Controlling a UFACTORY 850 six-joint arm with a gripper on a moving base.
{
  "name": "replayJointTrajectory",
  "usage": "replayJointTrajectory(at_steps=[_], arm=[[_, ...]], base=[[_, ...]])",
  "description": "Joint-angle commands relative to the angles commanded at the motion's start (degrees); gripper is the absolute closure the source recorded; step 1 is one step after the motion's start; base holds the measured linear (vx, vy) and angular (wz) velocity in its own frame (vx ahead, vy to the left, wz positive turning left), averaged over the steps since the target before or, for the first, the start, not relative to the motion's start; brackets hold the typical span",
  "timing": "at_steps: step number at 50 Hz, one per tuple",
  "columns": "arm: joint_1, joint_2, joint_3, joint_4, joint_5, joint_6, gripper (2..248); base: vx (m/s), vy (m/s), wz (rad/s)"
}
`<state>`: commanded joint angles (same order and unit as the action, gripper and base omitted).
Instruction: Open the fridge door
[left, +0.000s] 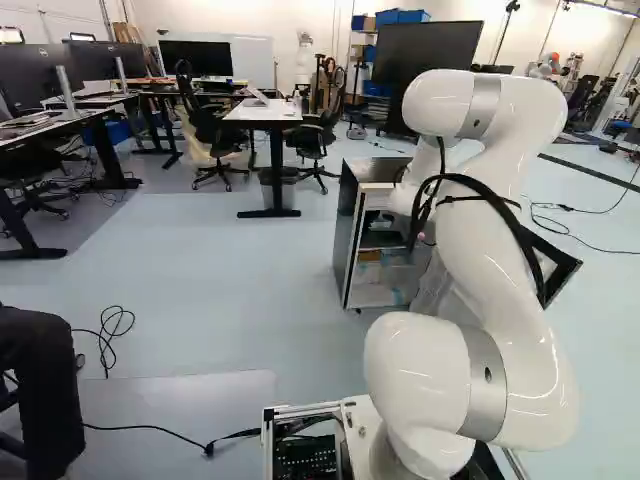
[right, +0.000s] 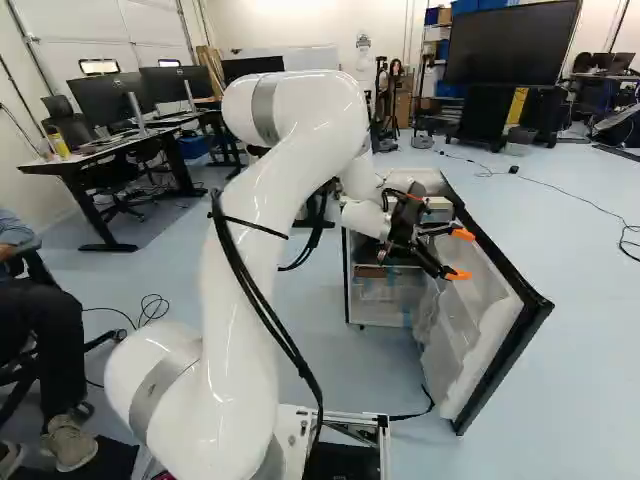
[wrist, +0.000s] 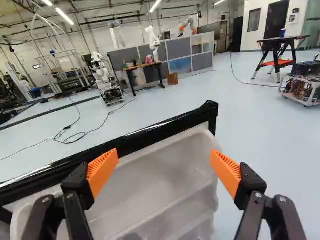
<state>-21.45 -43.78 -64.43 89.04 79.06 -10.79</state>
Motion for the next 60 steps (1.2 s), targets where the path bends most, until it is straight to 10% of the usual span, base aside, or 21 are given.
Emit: replayJointTrajectory(at_steps=[60], arm=[[10.6,12.6,23.3,-6.8,0.0,0.0,3]], base=[[0.000,0.000,0.000]])
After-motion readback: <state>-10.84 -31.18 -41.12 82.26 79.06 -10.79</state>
